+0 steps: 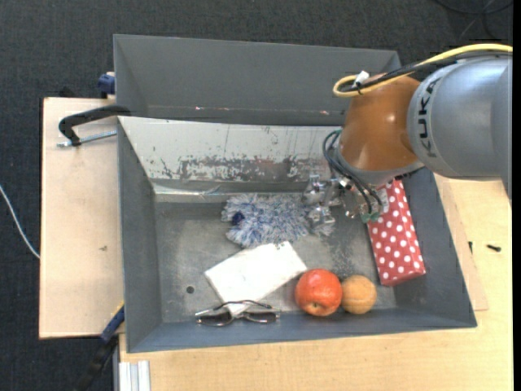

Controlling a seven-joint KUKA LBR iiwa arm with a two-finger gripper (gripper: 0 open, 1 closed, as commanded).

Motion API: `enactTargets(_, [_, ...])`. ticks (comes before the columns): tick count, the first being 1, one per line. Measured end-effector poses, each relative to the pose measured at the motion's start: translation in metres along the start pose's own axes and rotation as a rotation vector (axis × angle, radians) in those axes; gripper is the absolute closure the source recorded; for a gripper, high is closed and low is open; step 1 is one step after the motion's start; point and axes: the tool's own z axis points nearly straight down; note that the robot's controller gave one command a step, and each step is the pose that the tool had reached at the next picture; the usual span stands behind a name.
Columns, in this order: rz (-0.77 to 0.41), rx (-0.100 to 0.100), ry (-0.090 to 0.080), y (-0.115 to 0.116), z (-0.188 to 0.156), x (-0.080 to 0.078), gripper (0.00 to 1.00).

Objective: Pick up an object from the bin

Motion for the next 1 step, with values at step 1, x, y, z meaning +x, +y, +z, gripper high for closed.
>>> enactTargets(1, [-0.032,-0.006,0.028,0.0019,-0.1925,-0.0071,1.00])
